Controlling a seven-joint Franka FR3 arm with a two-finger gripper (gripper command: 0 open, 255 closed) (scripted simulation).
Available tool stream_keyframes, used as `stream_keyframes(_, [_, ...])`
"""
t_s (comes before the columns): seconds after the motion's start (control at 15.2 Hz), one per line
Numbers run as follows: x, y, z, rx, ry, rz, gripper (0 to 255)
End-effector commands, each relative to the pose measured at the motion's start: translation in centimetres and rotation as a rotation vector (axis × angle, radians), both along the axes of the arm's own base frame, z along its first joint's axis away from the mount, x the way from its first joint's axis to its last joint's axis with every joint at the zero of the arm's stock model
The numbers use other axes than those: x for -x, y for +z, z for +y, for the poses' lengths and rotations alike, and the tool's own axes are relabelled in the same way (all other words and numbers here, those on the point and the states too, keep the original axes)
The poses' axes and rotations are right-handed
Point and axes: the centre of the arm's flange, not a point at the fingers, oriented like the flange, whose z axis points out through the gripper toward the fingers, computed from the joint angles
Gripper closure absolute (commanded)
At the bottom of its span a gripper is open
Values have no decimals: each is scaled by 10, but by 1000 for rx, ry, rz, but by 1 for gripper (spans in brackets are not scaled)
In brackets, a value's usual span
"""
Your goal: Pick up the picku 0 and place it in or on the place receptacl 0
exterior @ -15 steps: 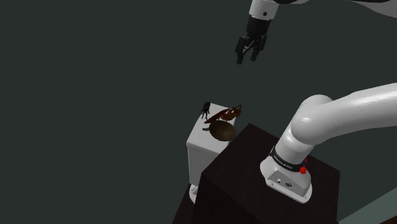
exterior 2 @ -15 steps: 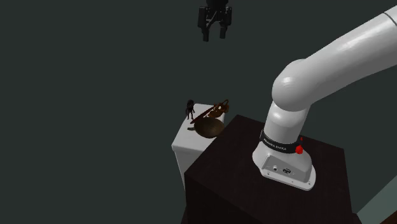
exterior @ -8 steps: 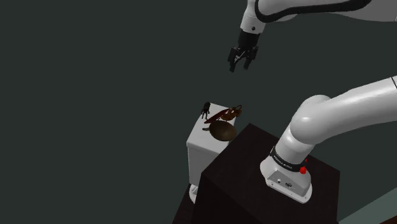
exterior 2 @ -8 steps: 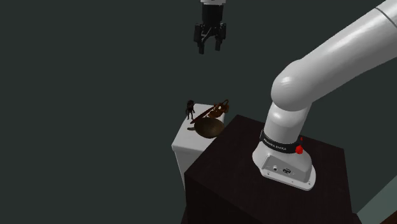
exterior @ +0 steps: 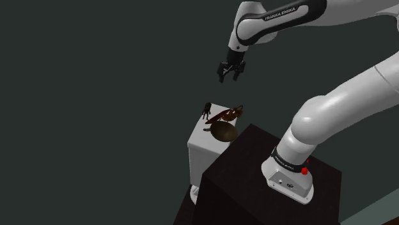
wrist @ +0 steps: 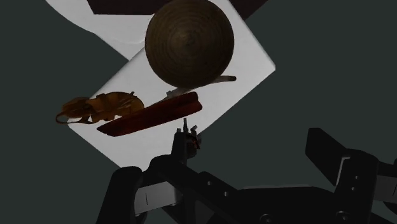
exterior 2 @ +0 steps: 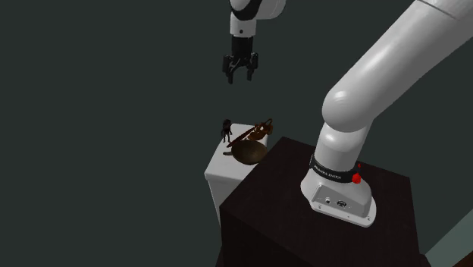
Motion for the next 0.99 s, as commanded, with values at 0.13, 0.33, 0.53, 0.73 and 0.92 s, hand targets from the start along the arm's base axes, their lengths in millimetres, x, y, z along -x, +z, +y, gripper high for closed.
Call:
stream_keyframes(0.13, [-26, -42, -17, -10, -40, -6, 0])
stream_keyframes(0.33, [-46, -73, -31, -18, -69, -9, 0])
stream_keyframes(0.53, [-65, -105, -46, -25, -98, -13, 0])
stream_keyframes(0.73, [-84, -137, -60, -33, -128, -16, 0])
stream_keyframes(0.92, [-103, -169, -75, -41, -157, -19, 0])
